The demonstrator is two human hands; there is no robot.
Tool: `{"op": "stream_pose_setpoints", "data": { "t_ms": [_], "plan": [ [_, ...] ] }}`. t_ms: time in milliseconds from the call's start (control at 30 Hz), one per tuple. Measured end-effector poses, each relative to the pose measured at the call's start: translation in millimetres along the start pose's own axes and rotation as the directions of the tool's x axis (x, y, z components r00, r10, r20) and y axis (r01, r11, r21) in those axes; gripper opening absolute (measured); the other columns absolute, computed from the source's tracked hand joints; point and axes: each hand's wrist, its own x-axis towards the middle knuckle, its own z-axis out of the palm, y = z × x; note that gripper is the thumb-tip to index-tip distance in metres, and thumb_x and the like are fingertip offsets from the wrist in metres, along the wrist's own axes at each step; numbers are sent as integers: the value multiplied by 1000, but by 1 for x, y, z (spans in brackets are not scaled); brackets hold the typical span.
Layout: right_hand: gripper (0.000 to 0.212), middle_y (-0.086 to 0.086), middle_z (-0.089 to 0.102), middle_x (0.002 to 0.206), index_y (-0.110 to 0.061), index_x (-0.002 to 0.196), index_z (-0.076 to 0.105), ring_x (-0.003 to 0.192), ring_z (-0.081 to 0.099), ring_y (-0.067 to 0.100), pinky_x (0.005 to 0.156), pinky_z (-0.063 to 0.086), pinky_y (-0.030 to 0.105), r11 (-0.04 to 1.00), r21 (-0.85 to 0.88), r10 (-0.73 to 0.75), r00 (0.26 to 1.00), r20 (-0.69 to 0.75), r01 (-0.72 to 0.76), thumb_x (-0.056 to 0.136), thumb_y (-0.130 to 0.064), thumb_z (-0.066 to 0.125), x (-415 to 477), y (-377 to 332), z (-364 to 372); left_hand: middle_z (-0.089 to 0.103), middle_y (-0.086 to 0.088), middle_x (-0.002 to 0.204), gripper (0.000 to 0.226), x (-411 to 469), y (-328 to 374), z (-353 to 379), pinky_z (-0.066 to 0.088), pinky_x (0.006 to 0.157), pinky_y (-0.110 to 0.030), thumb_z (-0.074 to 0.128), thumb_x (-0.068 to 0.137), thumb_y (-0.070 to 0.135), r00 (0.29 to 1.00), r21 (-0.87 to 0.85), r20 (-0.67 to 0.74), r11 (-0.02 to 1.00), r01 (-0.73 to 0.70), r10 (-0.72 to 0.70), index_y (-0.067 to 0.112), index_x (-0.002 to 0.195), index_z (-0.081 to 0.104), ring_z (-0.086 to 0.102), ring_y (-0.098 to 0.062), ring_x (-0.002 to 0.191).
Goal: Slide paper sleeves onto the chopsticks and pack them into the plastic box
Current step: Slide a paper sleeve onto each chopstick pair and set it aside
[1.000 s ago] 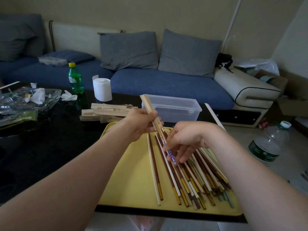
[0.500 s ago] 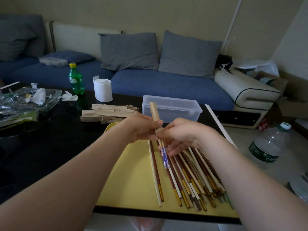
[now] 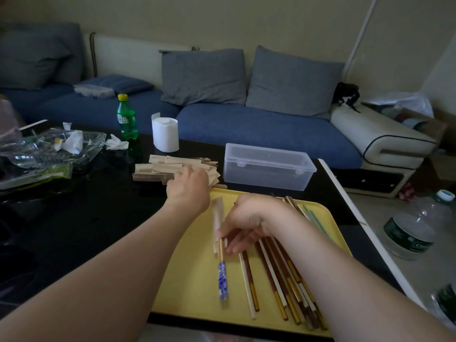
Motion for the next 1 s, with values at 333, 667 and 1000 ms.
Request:
{"op": "stream_pose_setpoints", "data": {
  "t_ms": [333,667,1000],
  "plan": [
    [23,21,71,81,10,101,63,63,76,25,69,64,32,995,-21,95,994,48,-94,113,-7,55,26,-15,21,61,-8,120,30,6,-6,-3,45,72,-37,66,99,16,995,-1,-93,1000,19,-19,16,128,57,62,-26,102],
    [24,17,68,82,3,91,56,93,79,28,83,62,35,995,96,7,999,50,-12,113,-7,55,40,-28,38,65,-5,119,23,18,-13,-3,42,82,-36,62,98,7,970,116,-210,988,-97,120,21,116,63,65,-29,111],
    [24,6,69,77,-3,98,67,52,63,9,47,51,18,976,-163,-142,990,6,141,107,-26,69,41,-28,33,65,-4,113,14,25,-10,4,40,73,-34,63,99,12,927,91,-326,982,-164,185,20,109,63,68,-29,101]
  ]
}}
